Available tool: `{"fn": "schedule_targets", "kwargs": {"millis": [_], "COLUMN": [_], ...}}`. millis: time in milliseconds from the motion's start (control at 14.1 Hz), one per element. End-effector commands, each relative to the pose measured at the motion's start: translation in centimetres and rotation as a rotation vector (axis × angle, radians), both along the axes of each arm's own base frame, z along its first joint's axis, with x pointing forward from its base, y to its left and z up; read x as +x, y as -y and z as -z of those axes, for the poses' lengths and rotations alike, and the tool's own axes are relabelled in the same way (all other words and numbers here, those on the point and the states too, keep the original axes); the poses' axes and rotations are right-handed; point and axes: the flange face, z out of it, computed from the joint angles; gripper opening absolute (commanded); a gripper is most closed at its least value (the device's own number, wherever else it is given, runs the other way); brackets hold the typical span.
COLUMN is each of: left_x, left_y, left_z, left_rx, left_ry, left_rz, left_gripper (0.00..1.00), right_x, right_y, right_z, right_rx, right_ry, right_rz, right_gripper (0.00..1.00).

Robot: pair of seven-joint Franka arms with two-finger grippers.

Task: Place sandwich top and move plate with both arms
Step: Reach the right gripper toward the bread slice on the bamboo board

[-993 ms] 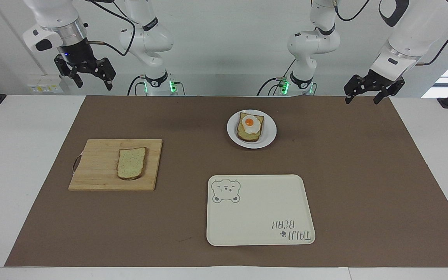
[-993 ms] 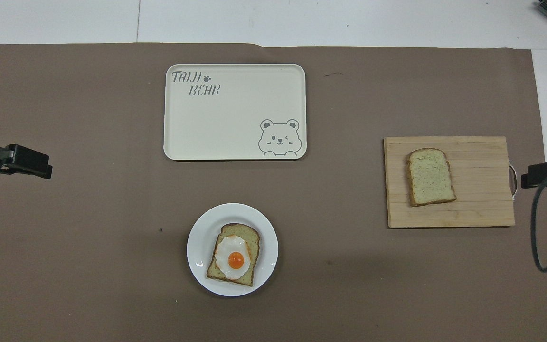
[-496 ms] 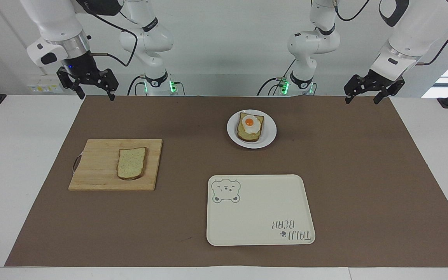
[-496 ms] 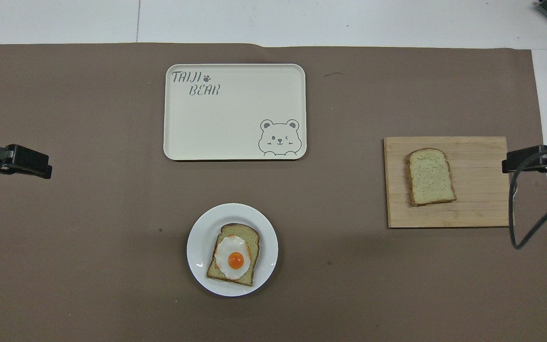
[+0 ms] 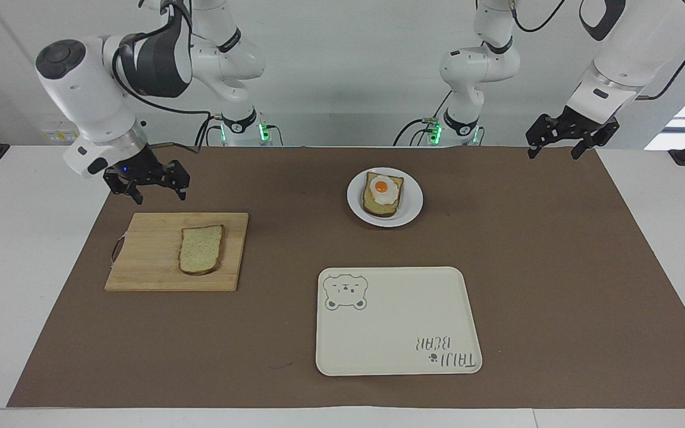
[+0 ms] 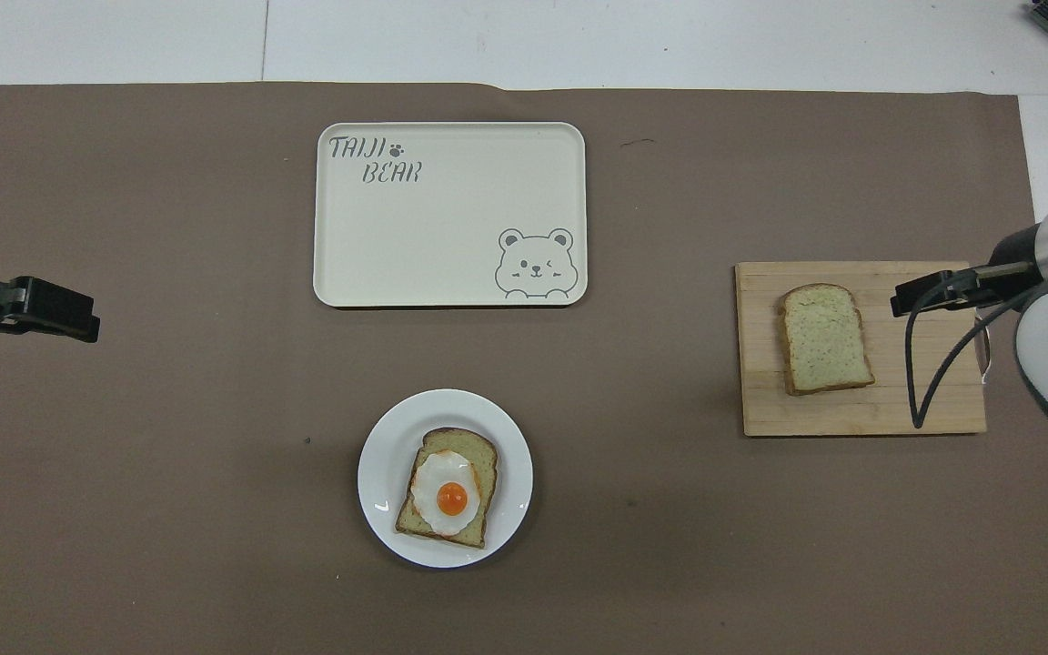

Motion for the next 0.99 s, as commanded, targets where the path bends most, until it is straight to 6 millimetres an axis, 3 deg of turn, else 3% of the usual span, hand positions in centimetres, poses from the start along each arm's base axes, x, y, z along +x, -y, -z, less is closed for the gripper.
{"fn": "schedule_targets", "kwargs": {"millis": [0, 496, 922], "left_x": [-0.5, -0.5, -0.5], "left_y": [-0.3, -0.3, -0.3], "left_z": [-0.1, -0.1, -0.1], "left_rx": [0.015, 0.015, 0.014], "left_ry": [0.016, 0.016, 0.016], "left_rz": [0.007, 0.007, 0.007], "left_gripper": [1.0, 1.0, 1.0], "right_x": [0.2, 0.0, -0.4], "right_y": [0.9, 1.4, 1.7], "right_z": [3.3, 11.8, 17.3], "right_rx": [0.026, 0.045, 0.039], "right_ry": [0.0, 0.003, -0.002], "right_rz": [-0.034, -0.098, -0.141], "right_gripper": [1.0, 1.0, 1.0]}}
